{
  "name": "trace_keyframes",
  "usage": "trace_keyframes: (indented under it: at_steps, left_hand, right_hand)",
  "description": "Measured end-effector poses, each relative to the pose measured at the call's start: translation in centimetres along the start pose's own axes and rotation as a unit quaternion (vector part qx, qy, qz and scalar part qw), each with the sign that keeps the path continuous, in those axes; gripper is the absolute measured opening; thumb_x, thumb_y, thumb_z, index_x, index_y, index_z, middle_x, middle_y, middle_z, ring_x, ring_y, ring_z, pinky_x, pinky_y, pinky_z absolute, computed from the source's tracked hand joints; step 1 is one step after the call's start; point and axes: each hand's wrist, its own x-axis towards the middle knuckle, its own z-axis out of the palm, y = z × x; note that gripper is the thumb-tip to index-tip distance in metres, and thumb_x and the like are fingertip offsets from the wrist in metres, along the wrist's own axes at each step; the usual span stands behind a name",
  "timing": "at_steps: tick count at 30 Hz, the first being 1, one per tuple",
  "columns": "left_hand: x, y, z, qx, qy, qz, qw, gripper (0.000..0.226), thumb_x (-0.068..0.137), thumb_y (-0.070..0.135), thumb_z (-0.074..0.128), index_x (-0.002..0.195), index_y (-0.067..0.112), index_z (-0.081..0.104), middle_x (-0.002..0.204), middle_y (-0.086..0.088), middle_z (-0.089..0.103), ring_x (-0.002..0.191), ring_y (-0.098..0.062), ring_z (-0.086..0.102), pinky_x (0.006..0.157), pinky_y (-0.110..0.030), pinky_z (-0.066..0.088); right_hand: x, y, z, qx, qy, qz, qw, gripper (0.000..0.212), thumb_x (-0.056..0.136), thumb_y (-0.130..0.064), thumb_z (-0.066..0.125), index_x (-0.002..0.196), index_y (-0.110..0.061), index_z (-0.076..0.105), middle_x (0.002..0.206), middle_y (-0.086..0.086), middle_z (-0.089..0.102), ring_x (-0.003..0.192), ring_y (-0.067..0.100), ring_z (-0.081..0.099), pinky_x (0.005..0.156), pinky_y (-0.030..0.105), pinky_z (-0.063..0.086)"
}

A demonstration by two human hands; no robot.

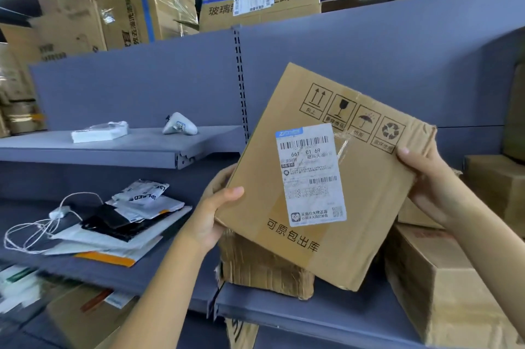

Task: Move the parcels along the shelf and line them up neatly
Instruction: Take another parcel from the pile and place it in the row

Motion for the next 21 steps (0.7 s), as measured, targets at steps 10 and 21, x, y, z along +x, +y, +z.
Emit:
trace_keyframes:
  at_steps: [10,21]
  left_hand:
    - [-0.2,-5.5,3.1,-0.145,0.062,-0.061,0.986,0.096,0.035,0.038,0.091,0.122,0.011,0.059,0.112,-0.011,0.068,0.101,-0.027,0.065,0.081,-0.041,0.054]
    - [-0.9,-8.2,10.5,-0.164,-0.017,-0.104,0.981,0.089,0.026,0.044,0.095,0.105,0.017,0.064,0.096,-0.004,0.074,0.085,-0.016,0.071,0.064,-0.028,0.058]
  right_hand:
    - [-5.8,3.4,-0.7,-0.036,-0.054,0.084,0.994,0.117,0.038,-0.058,0.090,0.134,-0.062,0.024,0.139,-0.014,0.052,0.123,0.011,0.055,0.086,0.026,0.055]
    - [-11.0,0.8,-5.8,-0.100,0.028,0.091,0.990,0.097,0.056,-0.044,0.081,0.135,-0.061,0.027,0.133,-0.014,0.056,0.118,0.012,0.059,0.086,0.031,0.056]
